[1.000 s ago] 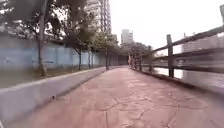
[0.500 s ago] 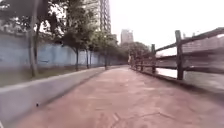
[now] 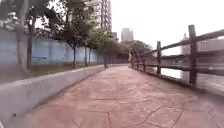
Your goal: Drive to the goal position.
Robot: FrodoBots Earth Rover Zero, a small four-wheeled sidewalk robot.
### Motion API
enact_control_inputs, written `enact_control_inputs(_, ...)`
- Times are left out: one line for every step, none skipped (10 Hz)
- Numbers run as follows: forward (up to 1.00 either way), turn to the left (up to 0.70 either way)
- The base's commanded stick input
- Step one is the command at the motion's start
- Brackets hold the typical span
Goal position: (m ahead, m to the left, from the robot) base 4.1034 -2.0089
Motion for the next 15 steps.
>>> enact_control_inputs(1.00, 0.00)
enact_control_inputs(1.00, 0.00)
enact_control_inputs(1.00, 0.00)
enact_control_inputs(1.00, 0.00)
enact_control_inputs(1.00, 0.00)
enact_control_inputs(1.00, 0.00)
enact_control_inputs(1.00, 0.00)
enact_control_inputs(1.00, 0.00)
enact_control_inputs(1.00, 0.00)
enact_control_inputs(1.00, -0.06)
enact_control_inputs(1.00, -0.23)
enact_control_inputs(1.00, -0.39)
enact_control_inputs(1.00, -0.21)
enact_control_inputs(1.00, 0.00)
enact_control_inputs(1.00, 0.00)
